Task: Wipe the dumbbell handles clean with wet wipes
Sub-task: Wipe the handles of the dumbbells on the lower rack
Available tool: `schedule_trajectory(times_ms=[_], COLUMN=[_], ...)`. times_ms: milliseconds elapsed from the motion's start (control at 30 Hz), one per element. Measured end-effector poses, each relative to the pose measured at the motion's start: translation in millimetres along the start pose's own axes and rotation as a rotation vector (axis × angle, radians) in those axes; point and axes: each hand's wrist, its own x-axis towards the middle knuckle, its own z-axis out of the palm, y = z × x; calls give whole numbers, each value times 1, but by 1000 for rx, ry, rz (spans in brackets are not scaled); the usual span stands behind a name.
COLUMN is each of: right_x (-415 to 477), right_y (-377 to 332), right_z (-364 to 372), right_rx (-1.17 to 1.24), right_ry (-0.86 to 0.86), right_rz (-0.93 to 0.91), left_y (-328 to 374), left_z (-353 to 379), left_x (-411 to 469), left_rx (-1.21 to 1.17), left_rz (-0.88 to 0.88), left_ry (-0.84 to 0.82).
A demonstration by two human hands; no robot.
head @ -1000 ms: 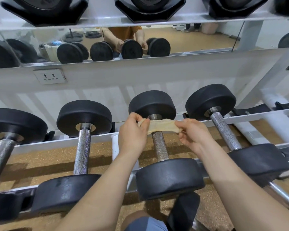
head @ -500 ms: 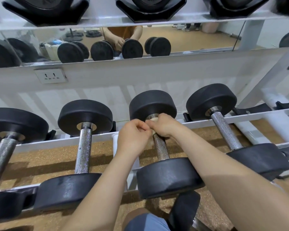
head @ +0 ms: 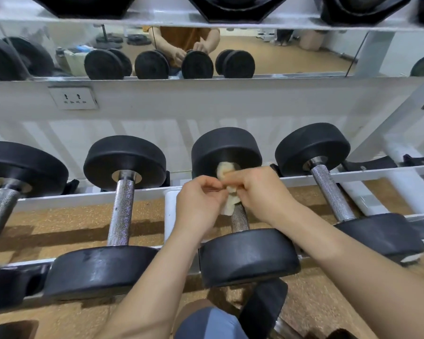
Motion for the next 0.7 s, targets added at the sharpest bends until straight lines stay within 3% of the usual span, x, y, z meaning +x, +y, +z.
schedule_trajectory(times_ms=[67,200,300,367,500,567,700], right_x=[2,-1,-25,-27,-5,-8,-29], right_y=[9,24,24,21,25,23,26], right_z=[3,-2,-7,-7,6,10,-5], right_rx=[100,130,469,522,239,268,704], right_ry=[-82,-224,-429,-360,36,50,-312], right_rz=[-131,-136,-92,-75,-94,-42,62], left_y=[-4,-10,-8,-8,3,8,4], left_z=[-7,-15,-18,-18,-16,-15,-17], left_x=[-4,-16,-25,-29,-20,-15,-19], left_rx=[8,-45,-23,55,4,27,130], left_rz=[-7,11,64,81,50,70,84], left_ry=[-3,-66,-132,-214,-216,-188,-225])
